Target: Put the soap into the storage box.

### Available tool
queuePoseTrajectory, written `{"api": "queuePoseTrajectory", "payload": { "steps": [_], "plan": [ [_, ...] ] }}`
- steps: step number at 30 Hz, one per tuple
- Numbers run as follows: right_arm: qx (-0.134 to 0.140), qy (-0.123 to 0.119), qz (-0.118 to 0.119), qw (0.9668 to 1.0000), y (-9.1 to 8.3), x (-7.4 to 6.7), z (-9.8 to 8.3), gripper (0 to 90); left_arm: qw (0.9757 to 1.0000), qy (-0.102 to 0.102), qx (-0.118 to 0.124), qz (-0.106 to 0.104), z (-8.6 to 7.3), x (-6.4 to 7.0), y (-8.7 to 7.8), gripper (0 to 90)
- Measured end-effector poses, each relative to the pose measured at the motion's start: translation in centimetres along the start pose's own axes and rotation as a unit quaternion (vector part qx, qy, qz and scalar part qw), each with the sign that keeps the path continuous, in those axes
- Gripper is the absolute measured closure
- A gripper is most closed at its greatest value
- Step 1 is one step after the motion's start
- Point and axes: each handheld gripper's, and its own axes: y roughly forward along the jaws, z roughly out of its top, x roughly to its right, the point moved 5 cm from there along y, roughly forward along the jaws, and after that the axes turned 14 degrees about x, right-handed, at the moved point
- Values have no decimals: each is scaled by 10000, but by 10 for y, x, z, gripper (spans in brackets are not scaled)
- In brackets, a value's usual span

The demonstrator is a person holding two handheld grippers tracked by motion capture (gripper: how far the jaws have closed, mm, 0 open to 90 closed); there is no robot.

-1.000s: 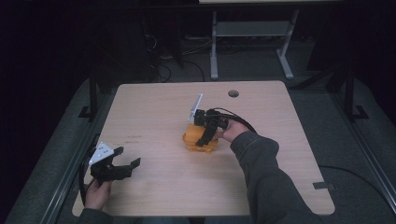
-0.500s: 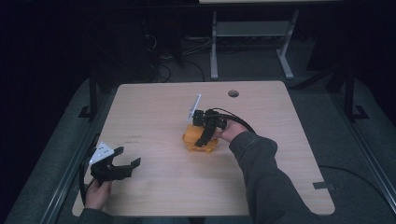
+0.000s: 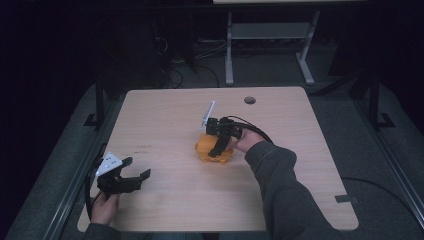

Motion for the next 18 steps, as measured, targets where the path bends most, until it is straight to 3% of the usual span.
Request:
{"api": "queuePoseTrajectory", "payload": {
  "steps": [18],
  "plan": [
    [165,97,-19,9998,-5,0,1,188,10000,25,-26,-1,0,0,0,141]
  ]
}}
